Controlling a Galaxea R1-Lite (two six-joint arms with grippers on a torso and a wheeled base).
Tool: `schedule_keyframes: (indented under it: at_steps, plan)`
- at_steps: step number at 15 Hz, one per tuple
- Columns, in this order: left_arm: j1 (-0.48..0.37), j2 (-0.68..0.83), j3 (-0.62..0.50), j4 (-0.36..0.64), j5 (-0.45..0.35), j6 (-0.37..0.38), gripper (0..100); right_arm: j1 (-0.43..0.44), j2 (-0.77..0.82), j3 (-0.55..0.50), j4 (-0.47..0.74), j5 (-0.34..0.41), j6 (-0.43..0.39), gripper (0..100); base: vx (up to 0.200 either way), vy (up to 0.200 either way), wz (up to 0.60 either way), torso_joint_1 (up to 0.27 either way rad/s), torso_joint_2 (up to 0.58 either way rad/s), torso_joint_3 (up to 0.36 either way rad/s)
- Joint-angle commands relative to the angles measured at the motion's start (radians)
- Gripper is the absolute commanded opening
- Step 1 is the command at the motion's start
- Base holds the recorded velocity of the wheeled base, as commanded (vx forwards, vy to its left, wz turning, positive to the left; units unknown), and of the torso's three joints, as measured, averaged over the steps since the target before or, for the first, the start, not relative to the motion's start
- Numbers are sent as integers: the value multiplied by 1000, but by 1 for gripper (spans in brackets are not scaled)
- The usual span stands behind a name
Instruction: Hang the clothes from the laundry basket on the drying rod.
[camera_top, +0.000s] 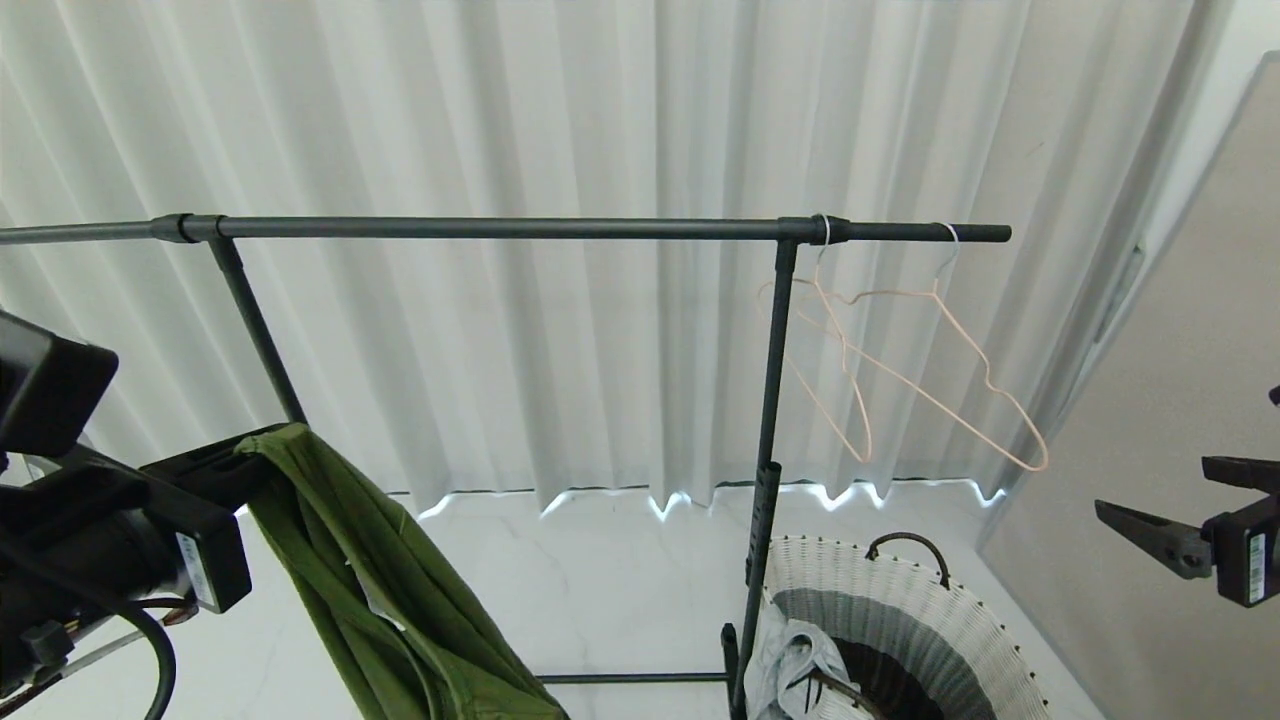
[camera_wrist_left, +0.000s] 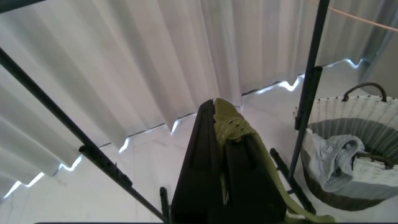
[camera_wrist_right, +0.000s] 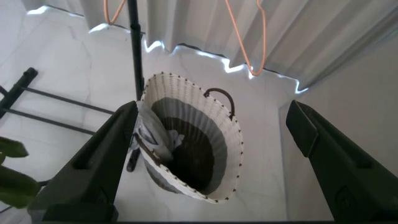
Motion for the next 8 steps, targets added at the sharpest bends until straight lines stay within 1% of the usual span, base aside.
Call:
schedule_keyframes:
  at_steps: [1,5,8]
  plan:
    - [0,2,0,0,0,0,0,0,4,0,0,0,0,100,0,0,0,0,0,0]
    - [0,0,3,2,2,0,0,0,6,0,-2,0,0,100,0,0,0,0,0,0]
    - [1,-4,5,2,2,0,0,0,6,-2,-3,-1,0,100,200,0,0,4,2,1]
